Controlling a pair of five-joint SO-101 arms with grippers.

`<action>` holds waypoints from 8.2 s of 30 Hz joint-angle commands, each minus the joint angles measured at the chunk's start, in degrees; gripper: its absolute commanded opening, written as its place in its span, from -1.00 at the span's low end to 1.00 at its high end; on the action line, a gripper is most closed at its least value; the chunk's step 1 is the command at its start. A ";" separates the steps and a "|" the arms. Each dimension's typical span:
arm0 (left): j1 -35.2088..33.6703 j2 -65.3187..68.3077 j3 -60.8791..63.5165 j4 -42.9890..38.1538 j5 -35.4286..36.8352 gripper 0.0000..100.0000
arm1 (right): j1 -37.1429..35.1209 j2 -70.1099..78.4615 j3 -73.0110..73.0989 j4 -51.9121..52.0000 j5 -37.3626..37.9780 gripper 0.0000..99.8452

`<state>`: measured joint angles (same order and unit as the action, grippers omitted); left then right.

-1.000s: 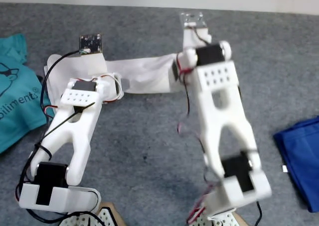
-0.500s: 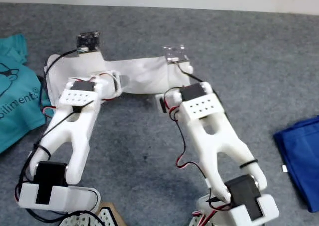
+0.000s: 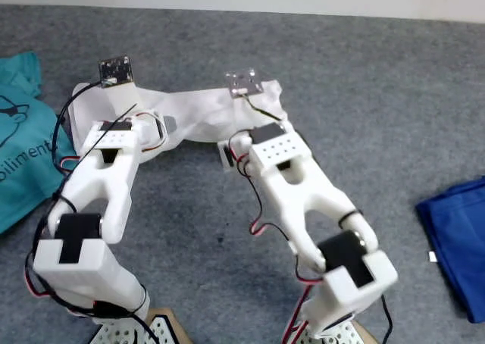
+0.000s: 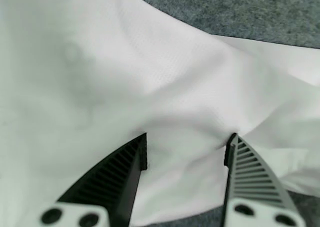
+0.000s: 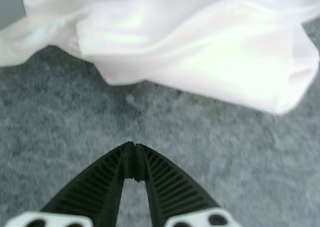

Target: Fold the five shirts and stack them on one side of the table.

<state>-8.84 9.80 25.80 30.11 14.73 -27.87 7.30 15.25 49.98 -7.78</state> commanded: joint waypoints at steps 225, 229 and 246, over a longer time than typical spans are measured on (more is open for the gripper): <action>-19.38 -16.92 14.20 4.22 4.40 -0.80 | -13.67 -22.64 14.20 -14.90 16.97 -0.97; -20.53 -16.92 14.73 4.31 4.40 -0.80 | -13.41 -21.85 14.11 -14.90 16.79 -0.97; -23.78 -19.21 10.68 13.10 4.48 -0.80 | 6.81 -4.53 8.13 -33.10 16.70 -0.69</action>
<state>-32.48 -5.23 40.13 38.46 19.65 -23.21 0.79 28.79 18.95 8.48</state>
